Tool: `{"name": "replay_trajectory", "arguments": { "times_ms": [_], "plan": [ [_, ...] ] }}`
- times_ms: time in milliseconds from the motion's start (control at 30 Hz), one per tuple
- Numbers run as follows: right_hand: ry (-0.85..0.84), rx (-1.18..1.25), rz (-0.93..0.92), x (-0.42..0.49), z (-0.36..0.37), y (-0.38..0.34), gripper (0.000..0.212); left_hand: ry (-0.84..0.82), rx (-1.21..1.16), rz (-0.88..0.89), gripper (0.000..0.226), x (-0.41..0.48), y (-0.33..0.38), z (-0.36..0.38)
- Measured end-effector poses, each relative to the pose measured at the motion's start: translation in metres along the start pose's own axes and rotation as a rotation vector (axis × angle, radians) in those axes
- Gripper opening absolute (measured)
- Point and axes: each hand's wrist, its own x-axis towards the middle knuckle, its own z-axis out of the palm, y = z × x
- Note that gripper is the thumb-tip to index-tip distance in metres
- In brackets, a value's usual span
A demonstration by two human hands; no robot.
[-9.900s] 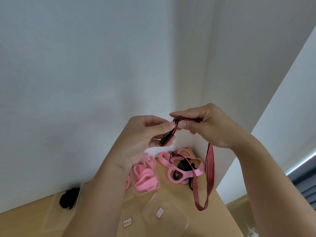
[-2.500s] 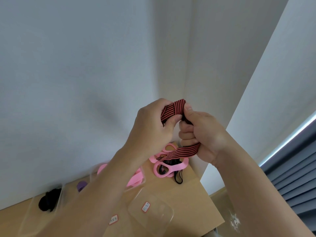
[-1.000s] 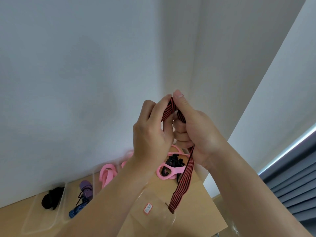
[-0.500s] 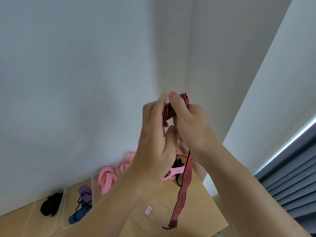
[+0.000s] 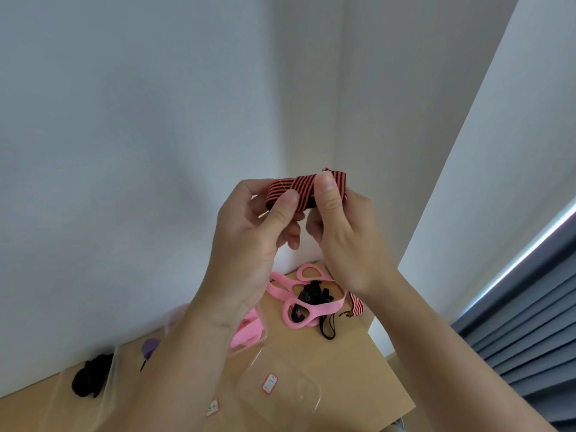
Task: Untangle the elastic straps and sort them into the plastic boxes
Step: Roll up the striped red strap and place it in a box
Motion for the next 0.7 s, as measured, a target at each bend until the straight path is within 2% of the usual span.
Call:
{"name": "replay_trajectory", "arguments": {
  "times_ms": [100, 200, 367, 467, 600, 700],
  "plan": [
    [-0.031, 0.2, 0.127, -0.003, 0.0, -0.003, 0.066, 0.04, 0.188, 0.181, 0.016, -0.002, -0.005, 0.007],
    [-0.055, 0.346, 0.262, -0.006, -0.003, -0.006, 0.07, 0.053, 0.293, 0.318, 0.017, 0.001, -0.009, 0.009],
    [-0.083, 0.394, 0.402, -0.008, -0.005, -0.003, 0.079, 0.062, 0.482, 0.543, 0.024, 0.003, -0.02, 0.009],
    [-0.146, 0.436, 0.463, -0.006, -0.01, -0.004, 0.089, 0.071, 0.632, 0.744, 0.027, 0.005, -0.022, 0.004],
    [-0.194, 0.489, 0.604, 0.001, -0.014, -0.01, 0.069, 0.027, 0.885, 1.041, 0.031, 0.011, -0.02, -0.003],
    [-0.191, 0.565, 0.639, 0.002, -0.013, -0.011, 0.053, -0.047, 0.906, 1.023, 0.03, 0.012, -0.016, -0.007]
  ]
}}
